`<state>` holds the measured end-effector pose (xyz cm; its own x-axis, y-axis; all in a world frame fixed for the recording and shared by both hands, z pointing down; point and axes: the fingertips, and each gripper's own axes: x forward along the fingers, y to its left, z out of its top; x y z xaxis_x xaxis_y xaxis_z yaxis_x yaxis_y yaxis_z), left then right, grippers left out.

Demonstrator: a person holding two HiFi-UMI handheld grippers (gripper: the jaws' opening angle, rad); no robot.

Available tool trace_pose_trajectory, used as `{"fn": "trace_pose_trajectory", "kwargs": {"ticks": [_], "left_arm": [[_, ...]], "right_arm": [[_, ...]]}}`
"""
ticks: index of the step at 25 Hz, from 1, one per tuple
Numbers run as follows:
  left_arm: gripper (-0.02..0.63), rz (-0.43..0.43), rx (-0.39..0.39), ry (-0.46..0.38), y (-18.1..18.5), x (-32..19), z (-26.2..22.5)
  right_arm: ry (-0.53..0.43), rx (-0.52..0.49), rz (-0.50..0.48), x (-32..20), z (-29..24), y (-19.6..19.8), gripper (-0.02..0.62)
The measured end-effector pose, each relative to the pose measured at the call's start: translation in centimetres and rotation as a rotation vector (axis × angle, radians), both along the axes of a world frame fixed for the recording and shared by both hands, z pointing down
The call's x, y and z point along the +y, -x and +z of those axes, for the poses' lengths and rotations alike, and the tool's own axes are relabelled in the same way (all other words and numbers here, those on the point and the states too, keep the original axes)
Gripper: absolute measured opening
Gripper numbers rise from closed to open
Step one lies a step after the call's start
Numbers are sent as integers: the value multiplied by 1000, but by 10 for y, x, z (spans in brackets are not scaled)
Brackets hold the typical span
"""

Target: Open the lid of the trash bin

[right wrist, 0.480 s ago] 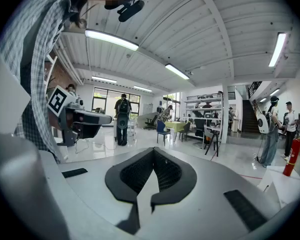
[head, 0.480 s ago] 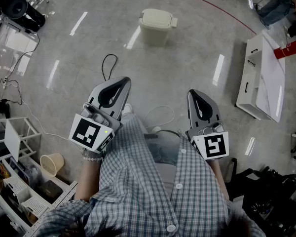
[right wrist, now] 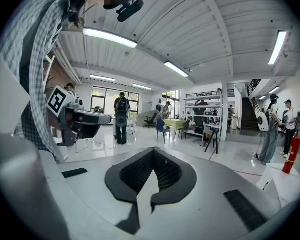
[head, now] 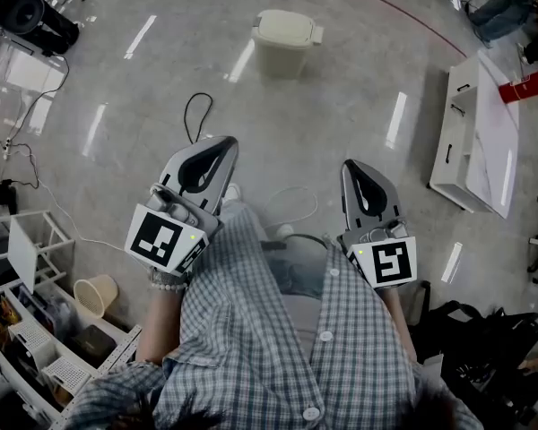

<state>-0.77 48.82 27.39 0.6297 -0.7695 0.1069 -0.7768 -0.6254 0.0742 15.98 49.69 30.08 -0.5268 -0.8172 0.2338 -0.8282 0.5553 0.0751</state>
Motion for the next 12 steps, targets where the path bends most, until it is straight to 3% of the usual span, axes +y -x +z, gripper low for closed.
{"fn": "trace_pose_trajectory", "kwargs": {"ticks": [12], "left_arm": [[5,43,5,16,30,-42,0]], "right_arm": [[25,0,78,-37,2,22,18]]}}
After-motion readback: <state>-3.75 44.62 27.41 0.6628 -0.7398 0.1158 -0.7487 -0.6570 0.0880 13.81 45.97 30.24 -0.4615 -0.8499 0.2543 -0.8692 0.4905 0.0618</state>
